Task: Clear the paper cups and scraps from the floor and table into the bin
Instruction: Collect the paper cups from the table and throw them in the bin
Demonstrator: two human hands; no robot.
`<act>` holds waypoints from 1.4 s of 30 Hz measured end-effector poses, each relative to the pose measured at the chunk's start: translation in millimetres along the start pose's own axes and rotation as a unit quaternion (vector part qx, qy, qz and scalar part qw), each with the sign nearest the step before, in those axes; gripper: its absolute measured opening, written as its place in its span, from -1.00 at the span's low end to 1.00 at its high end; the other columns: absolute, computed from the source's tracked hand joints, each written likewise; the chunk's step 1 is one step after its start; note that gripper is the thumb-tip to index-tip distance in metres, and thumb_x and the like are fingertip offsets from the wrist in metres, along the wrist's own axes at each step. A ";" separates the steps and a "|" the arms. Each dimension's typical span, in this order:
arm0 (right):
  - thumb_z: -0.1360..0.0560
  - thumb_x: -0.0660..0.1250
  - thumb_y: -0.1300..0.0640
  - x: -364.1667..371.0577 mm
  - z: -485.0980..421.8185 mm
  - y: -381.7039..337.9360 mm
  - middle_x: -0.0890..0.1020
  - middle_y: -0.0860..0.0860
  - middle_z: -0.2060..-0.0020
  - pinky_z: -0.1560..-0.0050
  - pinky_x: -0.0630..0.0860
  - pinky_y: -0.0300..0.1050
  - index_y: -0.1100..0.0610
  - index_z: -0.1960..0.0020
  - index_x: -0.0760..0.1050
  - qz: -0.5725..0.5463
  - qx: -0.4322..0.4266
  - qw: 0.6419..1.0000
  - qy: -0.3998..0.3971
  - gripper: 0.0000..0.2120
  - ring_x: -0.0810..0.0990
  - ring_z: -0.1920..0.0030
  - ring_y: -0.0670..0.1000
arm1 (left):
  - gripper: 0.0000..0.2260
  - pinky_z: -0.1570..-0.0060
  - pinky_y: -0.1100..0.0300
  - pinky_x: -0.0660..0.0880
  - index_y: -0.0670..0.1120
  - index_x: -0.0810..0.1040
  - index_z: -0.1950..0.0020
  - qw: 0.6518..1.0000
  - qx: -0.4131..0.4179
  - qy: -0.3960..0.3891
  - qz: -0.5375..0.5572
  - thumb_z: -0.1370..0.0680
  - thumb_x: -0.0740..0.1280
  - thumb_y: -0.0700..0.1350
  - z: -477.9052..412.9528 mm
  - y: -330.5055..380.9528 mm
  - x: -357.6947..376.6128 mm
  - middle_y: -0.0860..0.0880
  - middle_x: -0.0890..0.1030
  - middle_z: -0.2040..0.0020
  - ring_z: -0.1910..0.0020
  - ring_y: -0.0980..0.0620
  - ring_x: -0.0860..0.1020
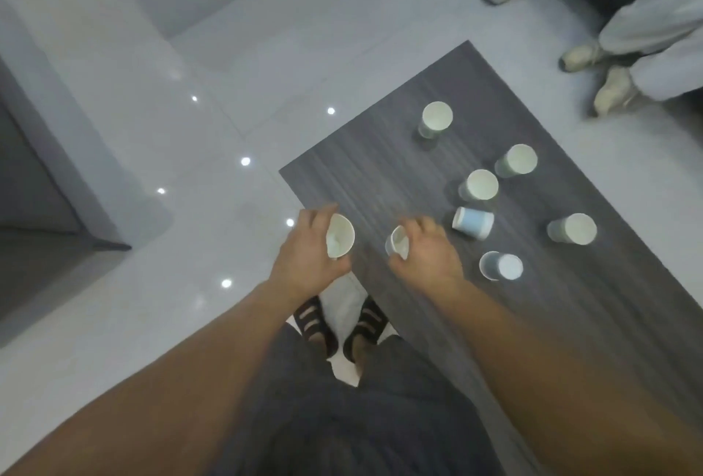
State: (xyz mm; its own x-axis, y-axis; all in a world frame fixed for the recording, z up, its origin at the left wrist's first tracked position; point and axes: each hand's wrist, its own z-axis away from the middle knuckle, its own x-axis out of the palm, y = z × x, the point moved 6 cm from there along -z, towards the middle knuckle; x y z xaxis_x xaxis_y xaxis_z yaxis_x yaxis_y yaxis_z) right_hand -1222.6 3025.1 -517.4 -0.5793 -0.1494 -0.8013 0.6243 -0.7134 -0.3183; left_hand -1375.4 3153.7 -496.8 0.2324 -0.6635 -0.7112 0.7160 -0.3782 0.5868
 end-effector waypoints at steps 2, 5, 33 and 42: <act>-0.45 0.32 0.00 -17.0 21.5 1.2 0.34 0.03 -0.32 -0.14 0.45 0.01 0.01 -0.43 0.27 -0.009 0.013 1.000 0.006 -0.42 0.33 -0.31 0.11 | -0.28 -0.14 0.01 0.48 0.09 0.21 -0.45 0.999 0.033 -0.009 -0.014 -0.36 0.44 0.05 2.9 26.6 -9.4 -0.02 0.32 -0.31 -0.20 -0.06 0.45; -0.46 0.31 -0.02 -39.3 55.9 0.9 0.35 0.02 -0.31 -0.17 0.45 0.02 -0.02 -0.45 0.26 -0.029 0.040 0.998 0.033 -0.42 0.34 -0.30 0.11 | -0.30 -0.09 0.07 0.48 0.08 0.22 -0.44 0.994 0.098 -0.023 -0.039 -0.36 0.42 0.06 12.4 62.9 -23.5 -0.02 0.33 -0.30 -0.17 -0.05 0.46; -0.46 0.29 -0.13 180.2 718.3 59.0 0.37 -0.01 -0.34 -0.16 0.43 -0.04 -0.04 -0.47 0.24 -0.274 0.626 0.606 0.407 -0.39 0.38 -0.28 0.09 | -0.33 -0.16 0.05 0.46 -0.01 0.26 -0.47 0.597 0.669 -0.369 -0.243 -0.40 0.41 0.03 504.8 254.8 212.4 -0.04 0.30 -0.34 -0.24 -0.08 0.43; -0.46 0.29 -0.12 312.1 934.0 17.8 0.35 -0.05 -0.35 -0.12 0.39 -0.10 -0.06 -0.47 0.22 -0.283 0.731 0.448 0.430 -0.38 0.36 -0.29 0.04 | -0.31 -0.20 0.03 0.44 0.01 0.20 -0.49 0.428 0.756 -0.443 -0.222 -0.43 0.41 0.07 788.6 227.7 303.1 -0.02 0.26 -0.36 -0.26 -0.07 0.39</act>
State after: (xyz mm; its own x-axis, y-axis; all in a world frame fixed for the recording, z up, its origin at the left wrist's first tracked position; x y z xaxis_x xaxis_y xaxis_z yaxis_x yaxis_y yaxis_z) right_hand -1881.8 2326.3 -300.0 0.3813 0.2081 -0.9007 -0.8696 -0.2498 -0.4258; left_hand -1661.1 2357.3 -273.5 -0.5260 -0.0400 -0.8496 -0.8395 -0.1359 0.5261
